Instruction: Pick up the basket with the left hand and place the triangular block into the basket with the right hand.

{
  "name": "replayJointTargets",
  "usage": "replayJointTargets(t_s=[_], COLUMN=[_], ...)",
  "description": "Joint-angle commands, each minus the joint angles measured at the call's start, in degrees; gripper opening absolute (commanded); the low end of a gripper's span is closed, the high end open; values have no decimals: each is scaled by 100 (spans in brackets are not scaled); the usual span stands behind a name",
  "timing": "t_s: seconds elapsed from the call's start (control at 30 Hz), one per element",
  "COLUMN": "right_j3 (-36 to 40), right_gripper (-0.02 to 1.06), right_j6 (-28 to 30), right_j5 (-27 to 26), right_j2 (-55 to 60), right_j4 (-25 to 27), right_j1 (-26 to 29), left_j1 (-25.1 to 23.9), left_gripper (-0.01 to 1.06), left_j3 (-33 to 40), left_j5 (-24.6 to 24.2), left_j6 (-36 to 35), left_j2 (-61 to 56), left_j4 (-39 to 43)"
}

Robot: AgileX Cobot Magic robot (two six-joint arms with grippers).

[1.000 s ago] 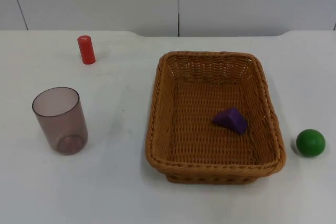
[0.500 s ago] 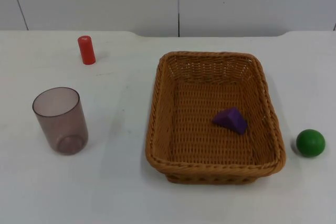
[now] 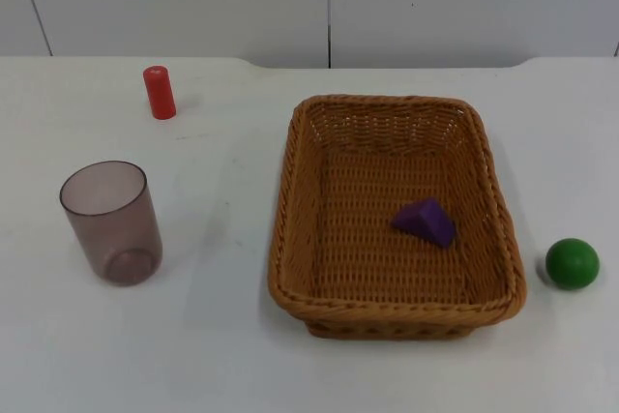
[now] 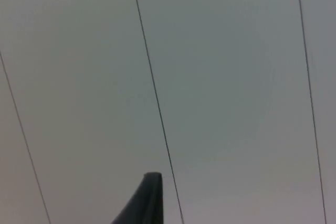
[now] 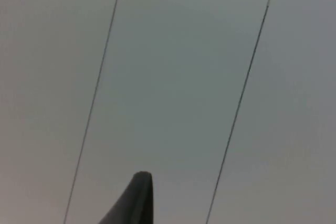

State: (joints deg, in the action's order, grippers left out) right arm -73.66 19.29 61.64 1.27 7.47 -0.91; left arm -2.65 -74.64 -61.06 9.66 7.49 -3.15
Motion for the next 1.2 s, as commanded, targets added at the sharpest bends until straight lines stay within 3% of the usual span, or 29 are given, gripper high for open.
replayJointTargets(t_s=[0.0,0.2,1.17], right_j3=[21,21,350], right_gripper=[105,105,105], right_j6=[74,115,-20], right_j5=[32,322,515], right_j2=[-19,-48,-127], right_j4=[159,531,594], right_j1=[39,24,24], left_j1=[79,196,384], left_gripper=[105,105,105], left_j3=[18,18,417], left_j5=[-184,-428,-748], left_j6=[84,84,203], left_j2=[-84,-327,-749], left_j4=[-80,-70,-251])
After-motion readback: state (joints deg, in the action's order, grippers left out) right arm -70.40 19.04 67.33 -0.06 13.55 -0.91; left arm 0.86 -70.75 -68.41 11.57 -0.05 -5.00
